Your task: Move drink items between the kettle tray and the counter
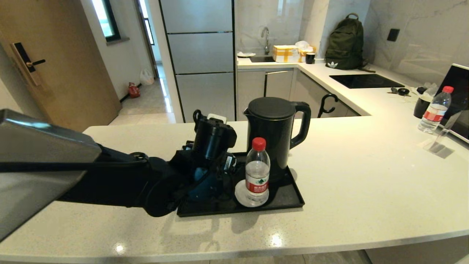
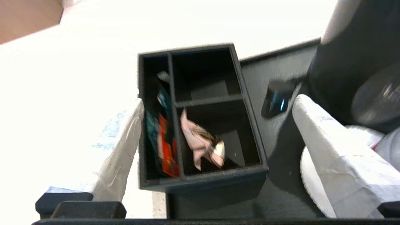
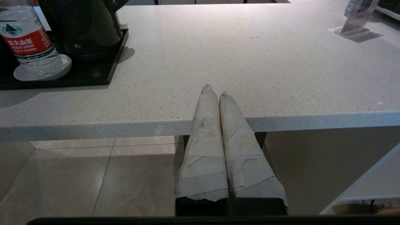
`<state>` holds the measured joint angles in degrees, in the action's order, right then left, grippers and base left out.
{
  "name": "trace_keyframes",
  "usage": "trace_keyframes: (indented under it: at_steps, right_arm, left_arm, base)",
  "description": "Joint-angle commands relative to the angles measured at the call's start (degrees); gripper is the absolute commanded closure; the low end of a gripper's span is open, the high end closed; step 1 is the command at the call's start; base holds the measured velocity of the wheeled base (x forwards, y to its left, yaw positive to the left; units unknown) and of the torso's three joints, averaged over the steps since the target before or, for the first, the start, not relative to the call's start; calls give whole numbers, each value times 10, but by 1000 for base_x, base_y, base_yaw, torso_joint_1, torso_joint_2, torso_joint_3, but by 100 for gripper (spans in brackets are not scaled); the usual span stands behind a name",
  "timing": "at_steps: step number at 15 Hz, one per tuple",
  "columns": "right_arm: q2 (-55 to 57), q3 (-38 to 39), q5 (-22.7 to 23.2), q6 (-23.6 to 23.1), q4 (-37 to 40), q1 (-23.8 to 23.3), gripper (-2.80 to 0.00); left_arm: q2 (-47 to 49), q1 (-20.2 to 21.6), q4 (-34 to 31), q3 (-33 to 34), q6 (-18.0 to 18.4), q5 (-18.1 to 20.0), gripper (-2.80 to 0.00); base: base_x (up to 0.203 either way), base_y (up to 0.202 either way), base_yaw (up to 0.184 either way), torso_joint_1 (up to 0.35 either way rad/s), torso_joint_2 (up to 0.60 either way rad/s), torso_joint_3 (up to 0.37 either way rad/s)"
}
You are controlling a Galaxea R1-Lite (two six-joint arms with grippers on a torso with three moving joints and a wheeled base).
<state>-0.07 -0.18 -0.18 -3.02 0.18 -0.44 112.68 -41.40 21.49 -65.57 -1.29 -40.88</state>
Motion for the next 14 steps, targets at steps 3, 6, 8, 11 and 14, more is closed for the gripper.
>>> trace_keyframes:
  at_steps: [3,6,8,11,14]
  right_arm:
    - [1,0,0,-1,0,0,0]
    - [1,0,0,-1,0,0,0]
    - [1,0,0,-1,0,0,0]
    - [1,0,0,-1,0,0,0]
    - [1,0,0,-1,0,0,0]
  left_arm:
    - [-20,0,1,-1,0,-3,0]
    - [-20,0,1,-1,0,-3,0]
    - [-20,0,1,-1,0,-3,0]
    - [-21,1,-1,0,-1,-1,0]
    - [-122,127,-93,46,-14,38,0]
  base:
    - [0,0,0,0,0,0]
    - [0,0,0,0,0,0]
    - [0,0,0,0,0,0]
    - [0,0,0,0,0,0]
    - [0,0,0,0,0,0]
